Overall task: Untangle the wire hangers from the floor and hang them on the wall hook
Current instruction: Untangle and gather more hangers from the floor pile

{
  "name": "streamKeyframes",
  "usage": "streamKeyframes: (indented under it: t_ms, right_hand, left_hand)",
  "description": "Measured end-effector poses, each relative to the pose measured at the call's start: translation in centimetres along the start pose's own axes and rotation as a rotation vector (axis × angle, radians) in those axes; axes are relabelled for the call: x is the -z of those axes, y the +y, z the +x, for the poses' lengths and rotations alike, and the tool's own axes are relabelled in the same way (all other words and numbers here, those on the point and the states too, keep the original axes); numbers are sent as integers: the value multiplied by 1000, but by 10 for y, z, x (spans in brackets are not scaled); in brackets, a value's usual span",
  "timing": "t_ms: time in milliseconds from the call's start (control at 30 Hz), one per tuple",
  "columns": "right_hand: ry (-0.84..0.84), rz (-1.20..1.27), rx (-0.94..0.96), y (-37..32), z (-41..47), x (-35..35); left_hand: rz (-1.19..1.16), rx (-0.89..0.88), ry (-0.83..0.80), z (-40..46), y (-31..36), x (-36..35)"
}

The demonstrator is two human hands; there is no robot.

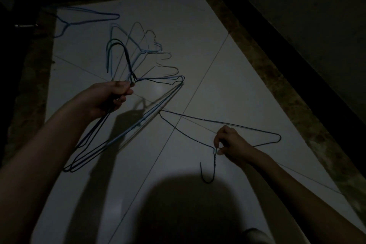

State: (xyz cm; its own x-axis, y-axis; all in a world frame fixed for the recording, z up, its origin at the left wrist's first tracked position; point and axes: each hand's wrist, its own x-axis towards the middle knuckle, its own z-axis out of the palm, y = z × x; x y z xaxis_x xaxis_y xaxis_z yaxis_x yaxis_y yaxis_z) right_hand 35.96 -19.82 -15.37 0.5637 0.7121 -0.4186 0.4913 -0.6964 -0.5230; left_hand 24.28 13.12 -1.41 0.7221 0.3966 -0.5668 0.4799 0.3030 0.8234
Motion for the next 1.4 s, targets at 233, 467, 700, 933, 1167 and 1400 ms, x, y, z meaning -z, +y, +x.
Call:
streamKeyframes:
  t_ms: [233, 467, 700, 933, 1167, 1400]
  right_hand:
    - [50, 105, -9, -17, 0, 16]
    - [228, 133, 190, -68, 8, 58]
    - [258, 268, 307, -116, 13, 84]
    - [332, 263, 392, -146, 16, 96]
    - [406, 278, 419, -164, 24, 102]
    - [411, 348, 452, -164, 28, 96]
  left_hand:
    - [137, -78, 85, -6, 3, 1]
    - [321, -157, 65, -9, 14, 5]
    - [319, -138, -77, -11, 13, -10]
    - [217, -26, -247, -16, 12, -29]
    - [118, 11, -315, -22, 15, -36]
    - [134, 47, -315, -27, 20, -33]
